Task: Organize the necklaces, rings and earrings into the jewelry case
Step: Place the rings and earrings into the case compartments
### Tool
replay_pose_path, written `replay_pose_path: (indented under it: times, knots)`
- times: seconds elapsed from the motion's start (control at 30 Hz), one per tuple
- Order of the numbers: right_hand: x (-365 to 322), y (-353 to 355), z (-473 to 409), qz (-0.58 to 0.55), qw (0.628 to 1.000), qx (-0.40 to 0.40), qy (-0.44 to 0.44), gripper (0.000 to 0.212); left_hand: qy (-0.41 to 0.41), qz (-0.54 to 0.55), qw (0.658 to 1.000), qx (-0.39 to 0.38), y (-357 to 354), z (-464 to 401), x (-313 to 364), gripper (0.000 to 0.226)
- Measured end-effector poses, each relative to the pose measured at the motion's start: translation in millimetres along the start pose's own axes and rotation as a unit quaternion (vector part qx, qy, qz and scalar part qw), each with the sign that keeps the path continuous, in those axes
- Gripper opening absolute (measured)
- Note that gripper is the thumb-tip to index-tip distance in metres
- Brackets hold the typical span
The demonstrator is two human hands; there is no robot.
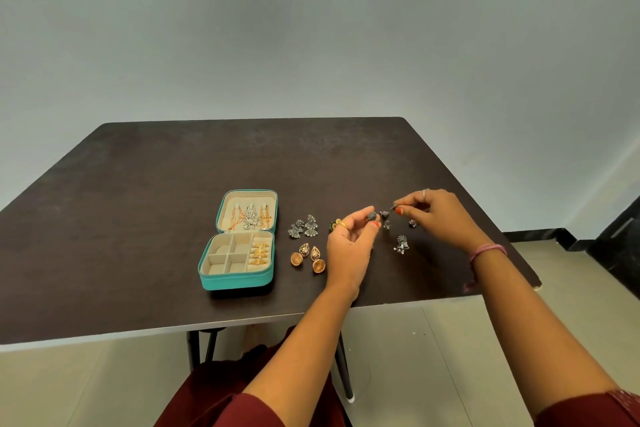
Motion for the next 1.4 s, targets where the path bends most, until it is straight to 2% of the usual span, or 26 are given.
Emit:
replay_pose_path:
  times: [0.17,0.33,0.47,0.73,0.9,1.1,1.27,1.4]
  knots:
    - [-0.2,10.5,9.5,-0.162,0.982,0.086,-0.038,0.008,-0.023,-0.027,0.999,0.012,0.6,7.5,5.7,0.018]
    - [-21.8,24.1,16.8,-0.262,0.955,0.134,-0.037,0.006,-0.036,-0.033,0.999,-0.011,-1.2,18.6,12.4,0.019]
    - [-29.4,31.2,21.2,-0.286,0.947,0.138,-0.050,0.001,-0.049,-0.056,0.997,-0.030,-2.1,25.3,23.0,0.022]
    - [-50.6,44.1,29.9,-0.314,0.940,0.130,-0.013,0.013,-0.046,-0.148,0.986,-0.057,1.3,32.8,59.2,0.017]
    - [-65.8,42.9,31.6,-0.292,0.950,0.113,0.007,0.017,-0.022,-0.151,0.985,-0.085,8.0,34.6,73.3,0.022]
    - [-69.9,33.2,33.5,-0.362,0.923,0.130,-0.014,0.014,-0.001,-0.181,0.978,-0.102,16.8,31.8,80.7,0.025]
    - [-76.7,23.7,37.9,-0.433,0.890,0.142,-0.031,0.015,-0.019,-0.156,0.981,-0.113,21.6,37.5,91.8,0.019]
    - [-80.7,16.7,40.7,-0.415,0.900,0.126,-0.033,0.015,-0.017,-0.170,0.978,-0.121,26.5,39.3,93.0,0.018]
Point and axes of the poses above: each hand's wrist, its own z-axis away from the middle knuckle, its own y-axis out of the back of the hand, x = y × z, the point moved 9 cm from there along -z, towards the middle knuckle, and after that the axes turned 12 degrees about y, right-handed, at the moved point
